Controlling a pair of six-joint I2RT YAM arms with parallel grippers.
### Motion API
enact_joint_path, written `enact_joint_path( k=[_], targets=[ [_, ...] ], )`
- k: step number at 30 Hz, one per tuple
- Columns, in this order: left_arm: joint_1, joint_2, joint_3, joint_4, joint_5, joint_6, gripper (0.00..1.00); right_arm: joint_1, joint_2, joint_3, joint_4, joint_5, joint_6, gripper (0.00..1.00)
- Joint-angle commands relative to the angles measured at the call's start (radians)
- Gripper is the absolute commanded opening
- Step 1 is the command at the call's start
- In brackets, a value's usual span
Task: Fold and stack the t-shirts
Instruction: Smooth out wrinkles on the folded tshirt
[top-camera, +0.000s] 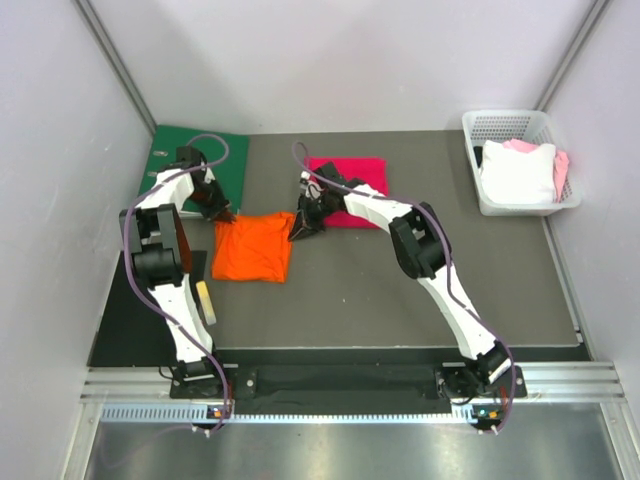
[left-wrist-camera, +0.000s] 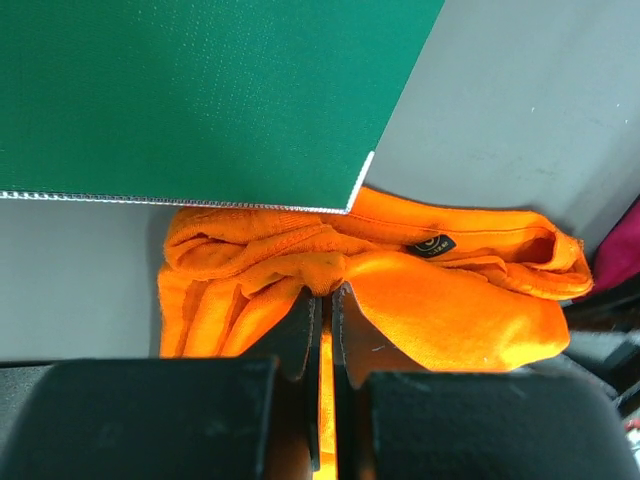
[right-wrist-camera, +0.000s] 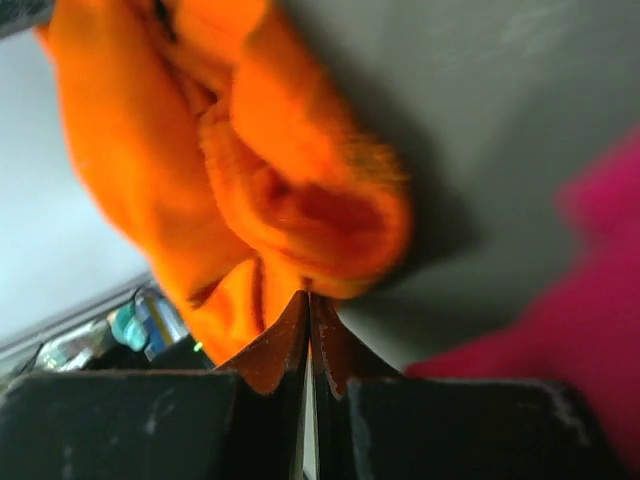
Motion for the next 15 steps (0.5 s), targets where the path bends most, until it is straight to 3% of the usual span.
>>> enact_joint_path(
  k=[1, 5, 7, 9, 10, 14, 15],
  targets=[
    [0.006, -0.036, 0.019, 0.004, -0.018, 0.027, 0.00, -0.012, -0.024, 0.039, -0.052, 0.223, -0.070, 0.00],
    [0.006, -0.064, -0.002, 0.004, -0.026, 0.040, 0.06, -0.012, -0.045, 0.062, -0.111, 0.335, -0.143, 0.00],
    [0.004, -0.091, -0.007, 0.003, -0.018, 0.046, 0.31, -0.010, -0.076, 0.054, -0.108, 0.368, -0.182, 0.00],
    [0.006, -0.117, -0.016, 0.001, -0.013, 0.053, 0.48, -0.012, -0.169, -0.018, -0.069, 0.375, -0.226, 0.01],
    [0.004, -0.154, -0.022, 0.006, -0.010, 0.055, 0.70, -0.012, -0.209, -0.051, -0.049, 0.397, -0.237, 0.02],
    [0.002, -0.272, -0.093, 0.055, -0.003, 0.047, 0.98, -0.018, -0.448, -0.246, 0.046, 0.449, -0.269, 0.07],
    [0.002, -0.294, -0.107, 0.079, 0.005, 0.037, 0.98, -0.025, -0.479, -0.271, 0.053, 0.457, -0.268, 0.08]
  ],
)
